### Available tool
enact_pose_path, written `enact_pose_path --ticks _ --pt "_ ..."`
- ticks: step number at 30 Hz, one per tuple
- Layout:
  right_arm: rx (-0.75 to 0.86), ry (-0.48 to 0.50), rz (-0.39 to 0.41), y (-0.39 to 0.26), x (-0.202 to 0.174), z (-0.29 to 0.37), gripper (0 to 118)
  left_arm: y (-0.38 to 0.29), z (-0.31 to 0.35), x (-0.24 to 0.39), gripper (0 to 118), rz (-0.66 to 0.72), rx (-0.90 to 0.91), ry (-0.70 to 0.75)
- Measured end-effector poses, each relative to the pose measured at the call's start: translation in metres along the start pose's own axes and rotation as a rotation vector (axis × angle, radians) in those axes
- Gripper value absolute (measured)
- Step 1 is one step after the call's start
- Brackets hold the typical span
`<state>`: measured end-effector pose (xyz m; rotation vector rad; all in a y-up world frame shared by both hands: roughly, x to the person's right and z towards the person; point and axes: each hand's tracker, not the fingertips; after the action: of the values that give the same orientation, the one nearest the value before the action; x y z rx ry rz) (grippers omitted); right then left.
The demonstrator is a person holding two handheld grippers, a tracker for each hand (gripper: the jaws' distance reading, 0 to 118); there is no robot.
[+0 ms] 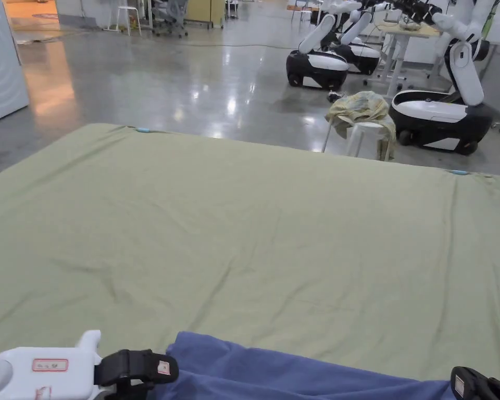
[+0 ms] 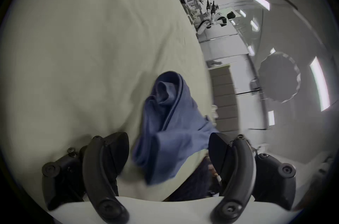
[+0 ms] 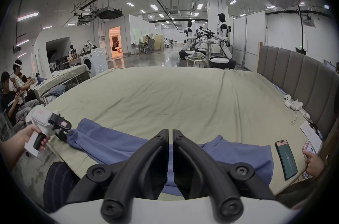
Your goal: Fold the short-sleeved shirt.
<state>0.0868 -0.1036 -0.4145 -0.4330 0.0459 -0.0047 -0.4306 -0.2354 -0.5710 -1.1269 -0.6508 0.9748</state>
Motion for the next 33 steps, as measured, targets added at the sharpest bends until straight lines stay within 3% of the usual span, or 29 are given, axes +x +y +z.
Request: enact_pose_path --ticks 3,4,5,7,9,10,11,13,17,19,22,28,31,33 --pt "-0.012 -0.011 -0.014 0.003 -0.002 -0.001 6 0.009 -0.021 -0.013 91 0.037 -0.016 -0.28" --pt "-0.014 -0.012 -0.02 0.004 -0.002 -0.001 6 0.019 -0.039 -0.022 86 0.066 -0.047 -0.312" --pt "-0.018 -0.015 -0.024 0.005 -0.002 -0.002 6 0.02 -0.05 -0.023 73 0.068 -0.058 -0.34" --pt "-0.022 -0.027 -0.024 0.006 -0.001 -0.003 6 0.02 -0.065 -0.015 7 0.02 -0.037 -0.314" --pt "-0.022 -0.035 -0.024 0.009 -0.001 -0.003 6 0.022 -0.081 -0.005 6 -0.005 -0.061 -0.037" --pt "-0.024 -0.036 -0.029 0.01 -0.001 -0.002 6 0.023 -0.08 -0.004 6 0.06 -0.05 -0.006" --pt "-0.025 -0.036 -0.032 0.011 -0.001 -0.002 6 0.023 -0.073 0.005 6 0.001 -0.005 -0.077" --pt "-0.023 -0.035 -0.033 0.012 -0.002 -0.002 6 0.02 -0.063 0.028 6 -0.133 0.037 0.12" --pt "-0.017 -0.015 -0.036 0.012 -0.001 0.0 6 0.019 -0.022 0.058 6 -0.212 0.207 0.276" --pt "-0.009 -0.005 -0.031 0.011 0.0 0.004 6 0.015 -0.01 0.081 6 -0.328 0.25 0.479" --pt "0.002 0.006 -0.022 0.008 0.003 0.008 6 -0.008 -0.013 0.121 6 -0.449 0.283 0.559" --pt "0.017 0.015 -0.031 -0.003 0.016 0.02 6 -0.083 -0.115 0.202 6 -0.767 0.219 0.628" --pt "0.021 0.005 -0.034 -0.012 0.025 0.028 6 -0.116 -0.195 0.209 6 -0.885 0.128 0.737" --pt "0.018 -0.003 -0.04 -0.018 0.031 0.033 6 -0.127 -0.242 0.192 6 -0.888 0.058 0.793"
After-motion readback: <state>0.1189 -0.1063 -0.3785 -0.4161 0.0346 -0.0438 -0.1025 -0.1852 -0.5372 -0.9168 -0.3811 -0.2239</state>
